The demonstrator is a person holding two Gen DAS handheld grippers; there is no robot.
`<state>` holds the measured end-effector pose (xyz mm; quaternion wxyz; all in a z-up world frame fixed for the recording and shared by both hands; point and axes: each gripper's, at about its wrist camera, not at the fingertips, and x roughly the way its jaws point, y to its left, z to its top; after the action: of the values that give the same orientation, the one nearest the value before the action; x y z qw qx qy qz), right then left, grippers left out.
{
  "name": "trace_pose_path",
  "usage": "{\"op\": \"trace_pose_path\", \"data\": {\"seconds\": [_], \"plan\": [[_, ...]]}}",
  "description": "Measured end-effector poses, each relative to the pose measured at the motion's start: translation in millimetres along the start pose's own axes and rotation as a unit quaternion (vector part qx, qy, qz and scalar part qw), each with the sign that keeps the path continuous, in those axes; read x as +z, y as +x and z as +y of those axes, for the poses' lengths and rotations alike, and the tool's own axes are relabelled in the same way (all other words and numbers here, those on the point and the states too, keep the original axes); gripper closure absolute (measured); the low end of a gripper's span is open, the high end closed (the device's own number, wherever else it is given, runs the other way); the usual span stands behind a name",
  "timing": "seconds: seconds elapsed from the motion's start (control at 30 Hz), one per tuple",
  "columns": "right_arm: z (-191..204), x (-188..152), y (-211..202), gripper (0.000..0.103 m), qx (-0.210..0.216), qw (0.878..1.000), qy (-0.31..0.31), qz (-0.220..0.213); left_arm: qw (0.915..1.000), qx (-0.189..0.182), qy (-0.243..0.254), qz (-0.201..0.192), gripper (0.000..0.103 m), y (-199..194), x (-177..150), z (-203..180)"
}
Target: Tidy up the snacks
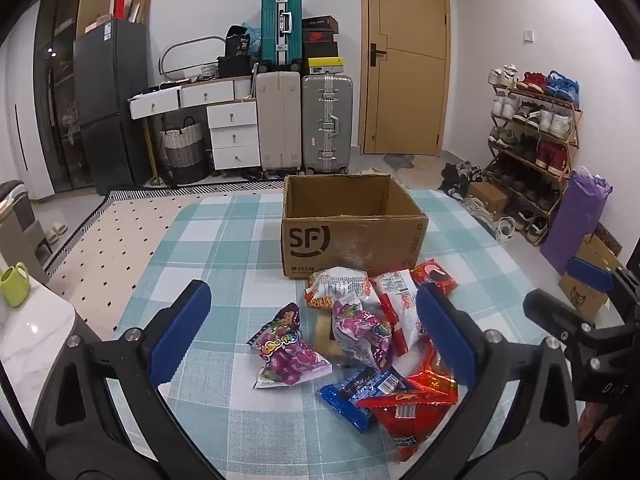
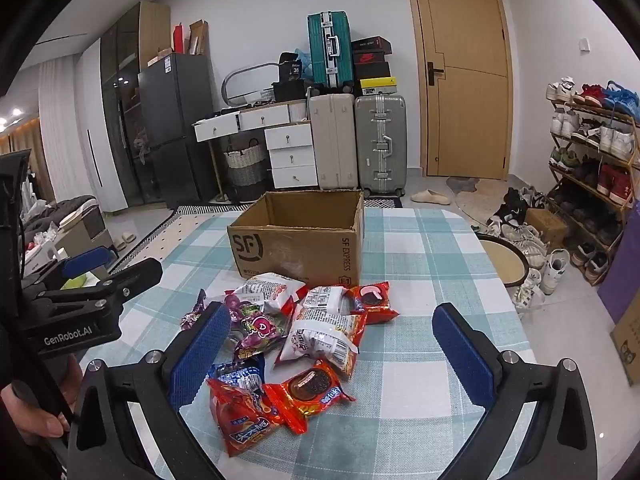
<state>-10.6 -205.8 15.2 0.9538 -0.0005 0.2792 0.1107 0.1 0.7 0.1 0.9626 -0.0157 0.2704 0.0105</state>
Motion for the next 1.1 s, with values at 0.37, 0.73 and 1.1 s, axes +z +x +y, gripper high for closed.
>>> {"op": "trace_pose_path", "data": {"seconds": [0.37, 0.73, 1.1], "plan": [[3.5, -5.5, 3.3, 0.000, 0.003, 1.000, 0.008, 0.005, 0.9995, 0.020, 0.022, -0.005, 0.000, -11.0, -2.9, -6.0], [-0.5, -4.0, 6.0, 0.000, 0.013, 1.000, 0.009, 0.008, 0.9998, 0.017, 0.011, -0.004, 0.000, -14.7, -0.8, -0.4], [0.8, -2.9, 3.9, 0.000, 0.014, 1.000, 0.009, 0.006, 0.9998, 0.015, 0.012, -0.002, 0.000, -13.8, -2.6, 0.8]]}}
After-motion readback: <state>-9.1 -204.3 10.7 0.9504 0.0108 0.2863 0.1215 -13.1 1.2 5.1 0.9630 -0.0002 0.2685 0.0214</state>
